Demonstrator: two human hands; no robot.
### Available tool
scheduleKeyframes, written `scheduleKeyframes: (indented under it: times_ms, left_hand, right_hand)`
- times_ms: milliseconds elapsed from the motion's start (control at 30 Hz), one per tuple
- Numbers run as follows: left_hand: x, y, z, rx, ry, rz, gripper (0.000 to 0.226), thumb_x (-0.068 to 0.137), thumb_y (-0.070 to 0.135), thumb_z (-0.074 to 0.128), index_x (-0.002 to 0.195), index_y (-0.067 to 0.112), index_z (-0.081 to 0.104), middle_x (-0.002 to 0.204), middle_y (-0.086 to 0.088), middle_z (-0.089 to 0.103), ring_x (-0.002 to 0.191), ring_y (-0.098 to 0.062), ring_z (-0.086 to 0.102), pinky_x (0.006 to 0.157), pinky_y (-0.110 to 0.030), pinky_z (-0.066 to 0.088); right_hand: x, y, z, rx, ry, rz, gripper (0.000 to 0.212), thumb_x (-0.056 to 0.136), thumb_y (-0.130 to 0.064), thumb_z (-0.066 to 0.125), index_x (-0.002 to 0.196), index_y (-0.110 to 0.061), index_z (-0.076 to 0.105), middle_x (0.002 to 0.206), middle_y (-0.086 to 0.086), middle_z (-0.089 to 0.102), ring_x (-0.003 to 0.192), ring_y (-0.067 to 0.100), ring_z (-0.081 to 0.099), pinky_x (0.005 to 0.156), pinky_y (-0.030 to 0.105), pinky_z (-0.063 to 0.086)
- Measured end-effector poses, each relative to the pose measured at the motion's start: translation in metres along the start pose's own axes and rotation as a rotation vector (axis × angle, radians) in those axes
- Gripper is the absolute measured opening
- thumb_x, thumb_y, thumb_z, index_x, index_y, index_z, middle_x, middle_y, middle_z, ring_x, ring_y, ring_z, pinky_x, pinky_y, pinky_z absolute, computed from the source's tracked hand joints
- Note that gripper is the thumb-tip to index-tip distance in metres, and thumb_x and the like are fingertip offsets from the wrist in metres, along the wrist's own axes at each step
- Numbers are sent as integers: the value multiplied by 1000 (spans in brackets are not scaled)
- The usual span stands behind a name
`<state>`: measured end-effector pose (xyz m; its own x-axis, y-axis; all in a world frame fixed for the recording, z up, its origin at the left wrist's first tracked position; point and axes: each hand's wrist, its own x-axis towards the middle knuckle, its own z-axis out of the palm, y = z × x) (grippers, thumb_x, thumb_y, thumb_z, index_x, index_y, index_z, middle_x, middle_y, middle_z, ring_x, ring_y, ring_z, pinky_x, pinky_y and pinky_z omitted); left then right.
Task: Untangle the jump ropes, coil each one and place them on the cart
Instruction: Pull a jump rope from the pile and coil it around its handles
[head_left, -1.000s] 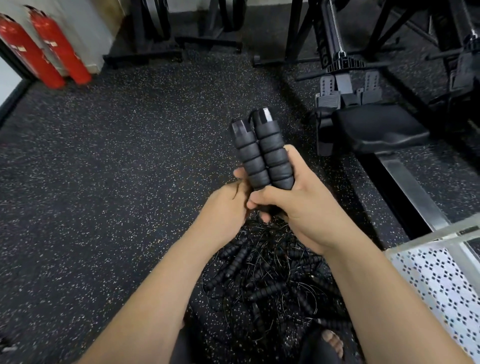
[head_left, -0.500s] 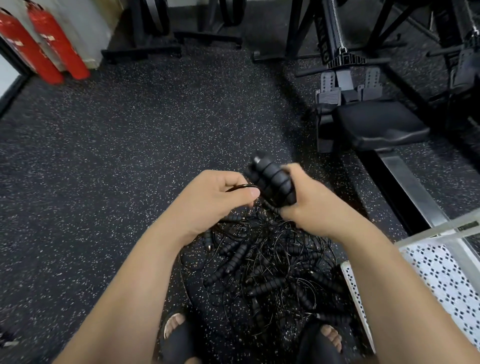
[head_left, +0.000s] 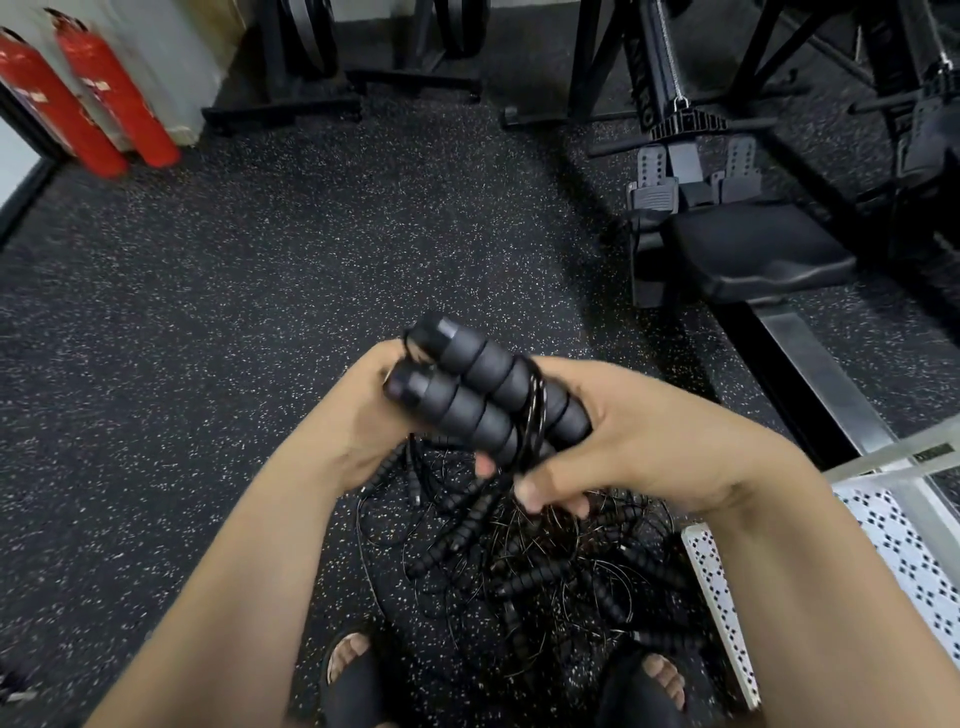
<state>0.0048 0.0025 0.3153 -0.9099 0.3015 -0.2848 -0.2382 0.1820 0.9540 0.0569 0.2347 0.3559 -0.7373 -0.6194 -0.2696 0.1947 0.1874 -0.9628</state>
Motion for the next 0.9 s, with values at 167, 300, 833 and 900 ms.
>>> scheduleKeyframes:
  times_ms: [167,300,833,900]
  left_hand:
    - [2,-6,17,87,-90,-3,40,108,40,59,96,2,67,60,7,29,53,-11,20,52,-26,22]
    - [1,-6,28,292,-89,30,43,111,49,52,94,16,74,63,7,31,57,-13,27,58,-32,27]
    - [-2,-3,4,264,81,207,31,84,41,87,79,13,75,60,12,55,53,-3,40,54,-14,33]
    - [-1,-4,1,204,59,206,33,77,43,86,78,13,74,62,11,54,53,-4,40,54,-16,34]
  right_hand:
    - [11,9,-8,138,435,-65,47,83,18,75,124,3,56,106,17,79,75,22,68,52,32,50]
    - [20,26,-16,-22,761,8,51,79,0,82,116,-14,49,100,9,80,64,24,68,57,41,53]
    - [13,36,-16,-388,-27,377,56,73,6,79,111,-23,51,104,13,78,75,27,69,59,41,55]
    - [6,28,-12,-254,-155,310,52,81,13,77,119,-11,50,106,14,79,80,22,69,57,36,51]
